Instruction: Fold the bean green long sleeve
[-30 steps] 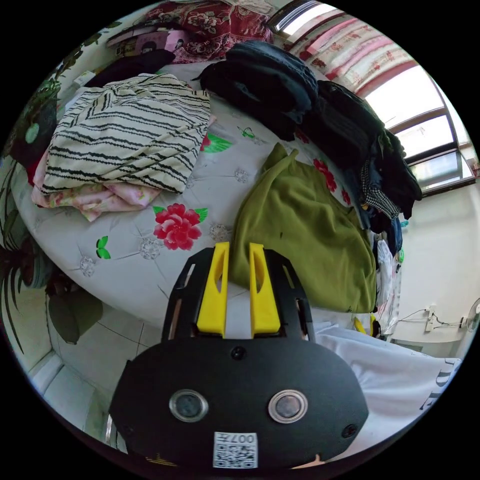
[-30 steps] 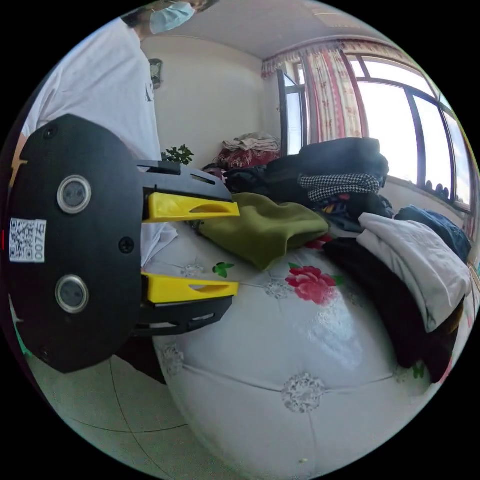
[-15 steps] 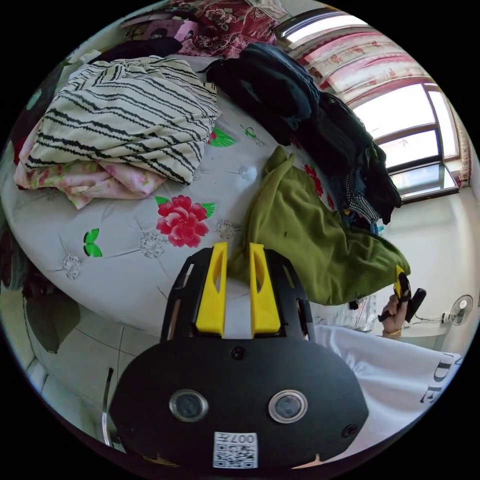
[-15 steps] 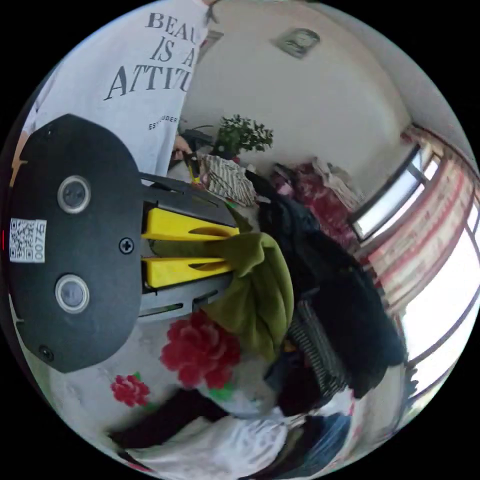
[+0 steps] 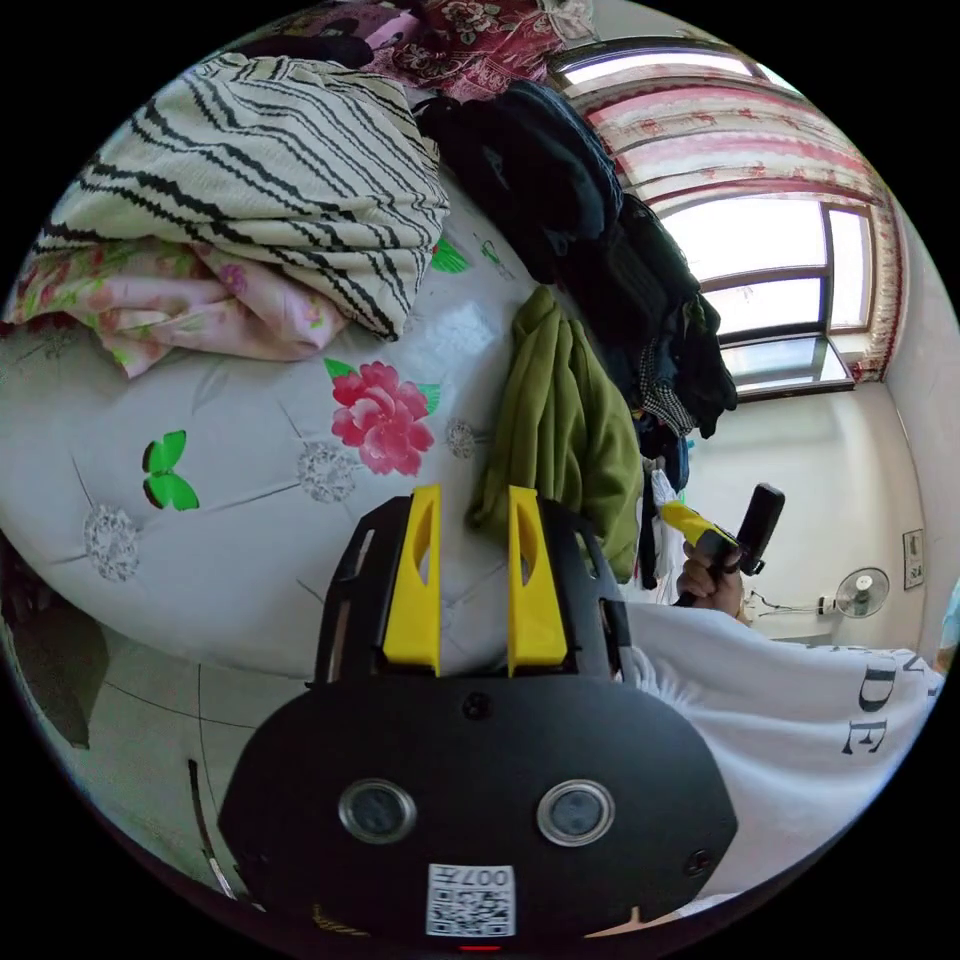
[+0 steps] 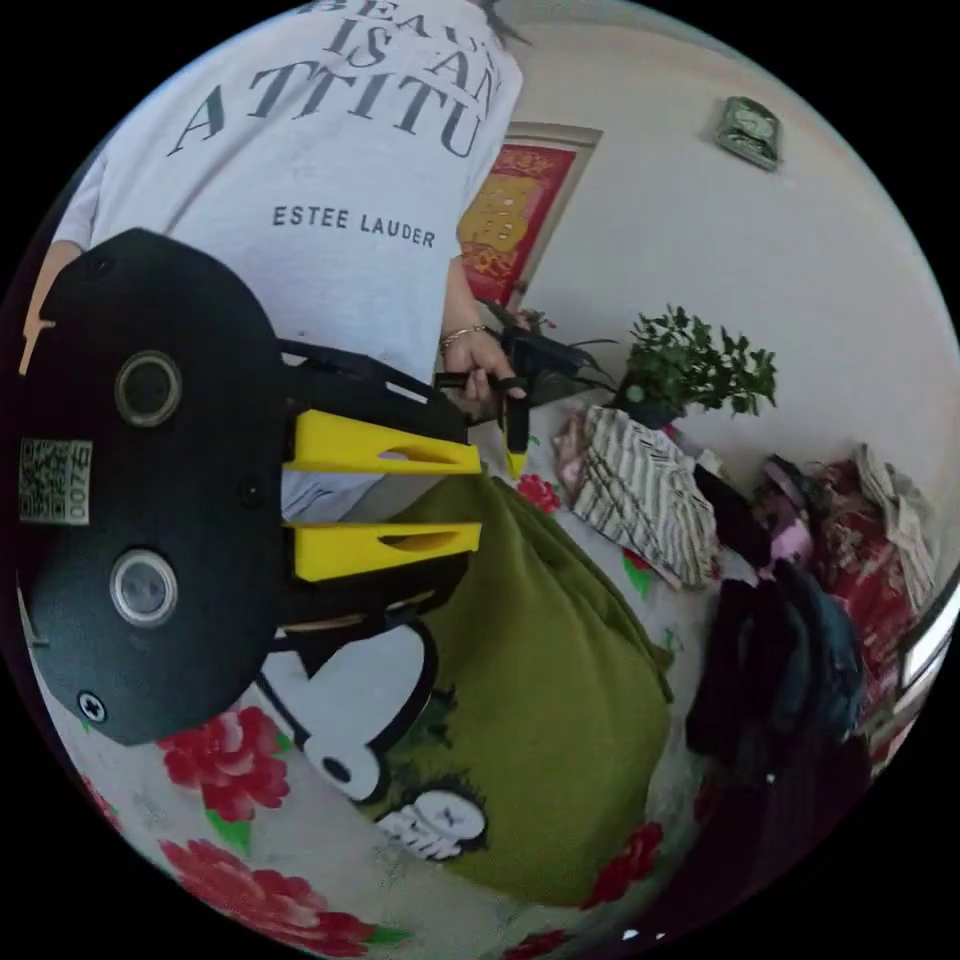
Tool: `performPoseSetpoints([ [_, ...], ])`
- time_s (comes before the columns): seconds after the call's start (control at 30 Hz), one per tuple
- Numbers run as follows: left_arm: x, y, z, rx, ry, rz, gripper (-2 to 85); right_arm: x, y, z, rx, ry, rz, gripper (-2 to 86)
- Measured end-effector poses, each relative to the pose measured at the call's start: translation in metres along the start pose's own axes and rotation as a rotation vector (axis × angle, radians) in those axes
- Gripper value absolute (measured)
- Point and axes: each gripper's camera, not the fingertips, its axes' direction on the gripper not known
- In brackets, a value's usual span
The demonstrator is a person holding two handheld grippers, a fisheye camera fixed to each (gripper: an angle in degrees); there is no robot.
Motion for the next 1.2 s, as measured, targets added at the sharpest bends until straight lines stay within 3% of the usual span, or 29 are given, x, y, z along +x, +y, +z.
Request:
performPoseSetpoints([
  [0.13,-0.005,-0.011,-0.002,-0.014,0.065,0.039,11.6,0.047,0.057,-0.073,0.325,0.098,0.275,11.9],
  [0.2,-0.002,-0.028,0.005,-0.044,0.088,0.093,13.3,0.090,0.101,-0.097,0.457,0.041,0.507,12.9],
  [0.4,0.008,-0.080,0.053,-0.202,0.160,0.167,14.7,0.143,0.133,-0.069,0.477,-0.080,0.732,14.2],
  [0.57,0.041,-0.099,0.097,-0.371,0.168,0.267,9.2,0.164,0.127,-0.038,0.441,-0.234,0.763,11.4],
  [0.73,0.100,-0.091,0.087,-0.339,0.150,0.371,7.8,0.150,0.126,-0.066,0.429,-0.259,0.651,7.3],
  [0.93,0.217,-0.062,0.096,-0.307,0.201,0.515,7.6,0.103,0.167,-0.160,0.536,-0.160,0.484,5.1],
  [1.2,0.471,-0.051,0.192,-0.350,0.404,0.916,7.4,0.038,0.286,-0.350,0.920,0.141,0.356,5.9],
])
